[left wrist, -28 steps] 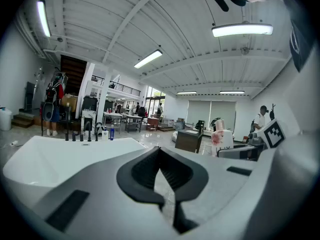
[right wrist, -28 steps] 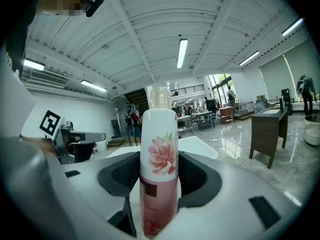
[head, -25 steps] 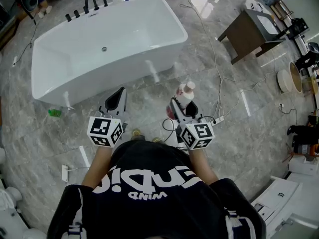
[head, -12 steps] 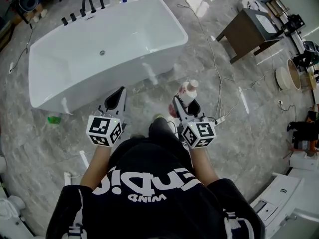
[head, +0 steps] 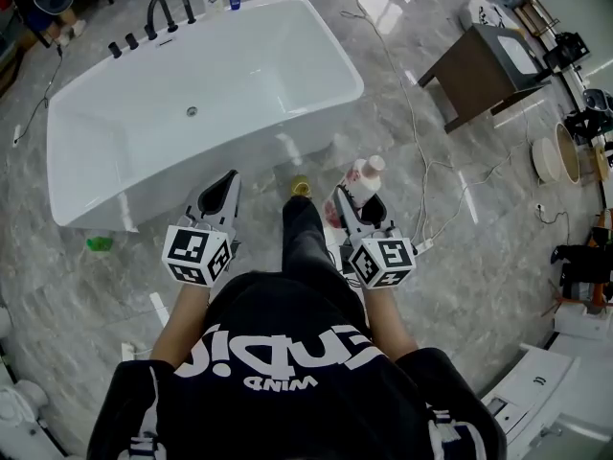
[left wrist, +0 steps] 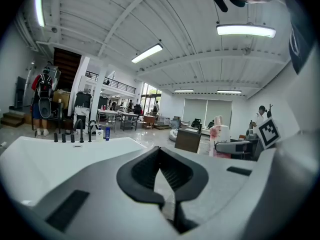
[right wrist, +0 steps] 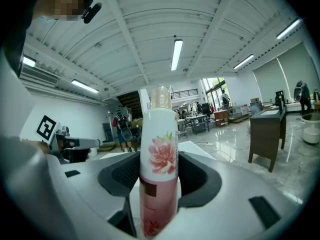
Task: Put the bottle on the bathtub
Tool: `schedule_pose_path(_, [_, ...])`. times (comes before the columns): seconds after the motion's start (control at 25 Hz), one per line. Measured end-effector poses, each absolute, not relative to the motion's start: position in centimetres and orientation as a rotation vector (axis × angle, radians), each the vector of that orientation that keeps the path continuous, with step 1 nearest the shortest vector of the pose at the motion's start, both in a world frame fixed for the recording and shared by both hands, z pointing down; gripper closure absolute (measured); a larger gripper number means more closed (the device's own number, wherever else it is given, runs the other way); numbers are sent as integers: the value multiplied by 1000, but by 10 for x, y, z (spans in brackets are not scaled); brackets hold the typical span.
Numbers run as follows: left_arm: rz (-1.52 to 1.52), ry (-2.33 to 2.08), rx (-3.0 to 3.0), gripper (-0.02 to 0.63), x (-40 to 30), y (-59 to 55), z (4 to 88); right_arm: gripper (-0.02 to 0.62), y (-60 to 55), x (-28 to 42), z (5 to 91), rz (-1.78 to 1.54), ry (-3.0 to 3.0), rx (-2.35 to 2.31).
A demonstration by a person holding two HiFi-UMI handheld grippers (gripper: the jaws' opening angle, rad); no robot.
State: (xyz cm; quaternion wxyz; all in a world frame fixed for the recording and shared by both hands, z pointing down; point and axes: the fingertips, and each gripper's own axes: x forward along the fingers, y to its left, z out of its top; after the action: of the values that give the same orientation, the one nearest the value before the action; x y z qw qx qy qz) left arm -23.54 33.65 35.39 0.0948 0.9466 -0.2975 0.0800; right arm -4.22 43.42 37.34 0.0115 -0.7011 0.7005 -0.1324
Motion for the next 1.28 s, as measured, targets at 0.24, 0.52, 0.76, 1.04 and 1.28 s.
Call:
schedule_pose_path(0.24, [267,-919,2779,597,-190,257,363,357,348,0,383,-442,2230,-2108])
schedule_pose_path(0.52, [261,-980,2759,598,-111,153,347,357,235,72,372,-461,2309,-2032])
schedule_pose_path(0.76, [249,-1058,2757,598,-54,65,329,357,142,128,356,-455,2395,-1950])
schedule_pose_path(1.04, [252,-1187,2708,598,-40,-5,324,357,69,153,359,-482,2470,-1873])
schedule_pose_path(1.28, [260,-1210,2686,598,-35,-41,326,357,30,155,364,-522,2494,-1841])
